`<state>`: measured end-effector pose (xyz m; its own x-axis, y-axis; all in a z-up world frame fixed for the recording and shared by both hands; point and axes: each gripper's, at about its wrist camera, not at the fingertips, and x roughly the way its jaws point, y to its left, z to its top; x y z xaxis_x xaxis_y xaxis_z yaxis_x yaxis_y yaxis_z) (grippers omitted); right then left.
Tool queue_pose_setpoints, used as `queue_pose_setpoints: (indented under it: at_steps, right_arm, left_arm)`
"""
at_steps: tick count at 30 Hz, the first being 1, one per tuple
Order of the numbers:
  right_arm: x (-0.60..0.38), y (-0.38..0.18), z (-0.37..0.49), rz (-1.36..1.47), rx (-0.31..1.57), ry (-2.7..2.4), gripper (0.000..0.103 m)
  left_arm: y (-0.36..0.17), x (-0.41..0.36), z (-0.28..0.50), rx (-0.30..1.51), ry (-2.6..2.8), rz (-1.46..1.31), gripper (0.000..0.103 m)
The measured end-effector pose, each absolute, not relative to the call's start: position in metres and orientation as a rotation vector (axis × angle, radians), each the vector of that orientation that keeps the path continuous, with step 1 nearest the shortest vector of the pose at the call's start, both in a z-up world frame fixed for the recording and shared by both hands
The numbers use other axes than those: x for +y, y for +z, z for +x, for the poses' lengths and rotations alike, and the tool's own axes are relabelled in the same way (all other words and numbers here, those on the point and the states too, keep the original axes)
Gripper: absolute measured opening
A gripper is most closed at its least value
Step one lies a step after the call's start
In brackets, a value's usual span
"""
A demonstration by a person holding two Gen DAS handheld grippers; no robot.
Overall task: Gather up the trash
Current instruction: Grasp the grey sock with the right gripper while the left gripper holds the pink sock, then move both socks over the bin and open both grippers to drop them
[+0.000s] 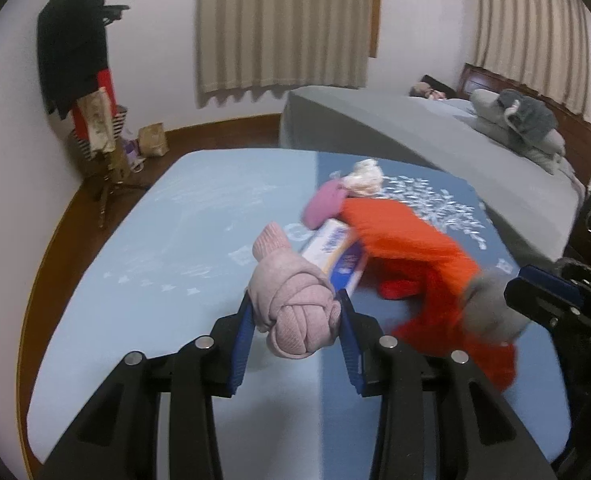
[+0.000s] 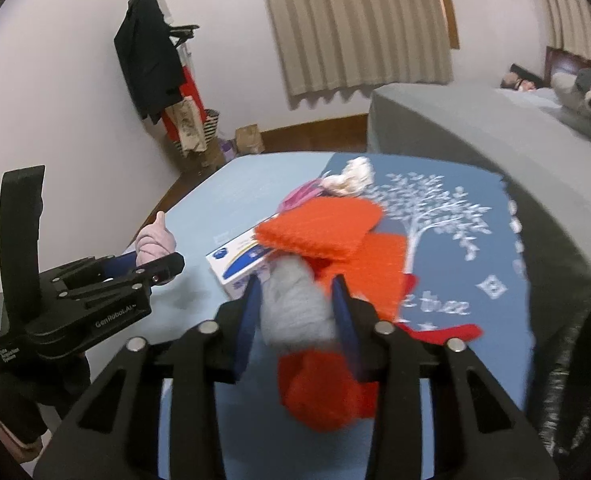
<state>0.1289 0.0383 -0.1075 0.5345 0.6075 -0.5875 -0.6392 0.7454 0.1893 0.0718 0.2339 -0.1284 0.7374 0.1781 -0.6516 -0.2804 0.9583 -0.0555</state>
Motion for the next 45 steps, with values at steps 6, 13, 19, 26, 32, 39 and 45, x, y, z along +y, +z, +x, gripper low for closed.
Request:
queue_pose_setpoints:
  at_steps: [6, 13, 19, 26, 32, 39, 45]
  right_arm:
    - [0.007, -0.102, 0.132, -0.044, 0.662, 0.675, 0.034]
    - [0.005, -0.122, 0.139, -0.010, 0.715, 0.675, 0.035]
    - [0.028, -0.125, 0.134, -0.012, 0.723, 0.732, 0.045]
    - [0.075, -0.128, 0.123, -0.044, 0.730, 0.819, 0.054]
    - [0.114, -0.144, 0.118, -0.101, 0.764, 0.854, 0.062]
    - [0.135, -0.166, 0.126, -0.139, 0.829, 0.835, 0.062]
    - [0.141, -0.174, 0.125, -0.177, 0.867, 0.875, 0.032]
  left_arm:
    - [-0.121, 0.203, 0.082, 0.679, 0.185, -0.125, 0.040]
    - [-0.131, 0.207, 0.077, 0.687, 0.186, -0.150, 0.040]
    - [-0.147, 0.242, 0.056, 0.714, 0.274, -0.152, 0.040]
    - [-0.163, 0.280, 0.033, 0.751, 0.363, -0.174, 0.040]
    - [-0.173, 0.294, 0.023, 0.764, 0.384, -0.191, 0.040]
    - [-0.175, 0.301, 0.020, 0.768, 0.391, -0.209, 0.040]
    - [-0.175, 0.302, 0.021, 0.770, 0.389, -0.219, 0.040]
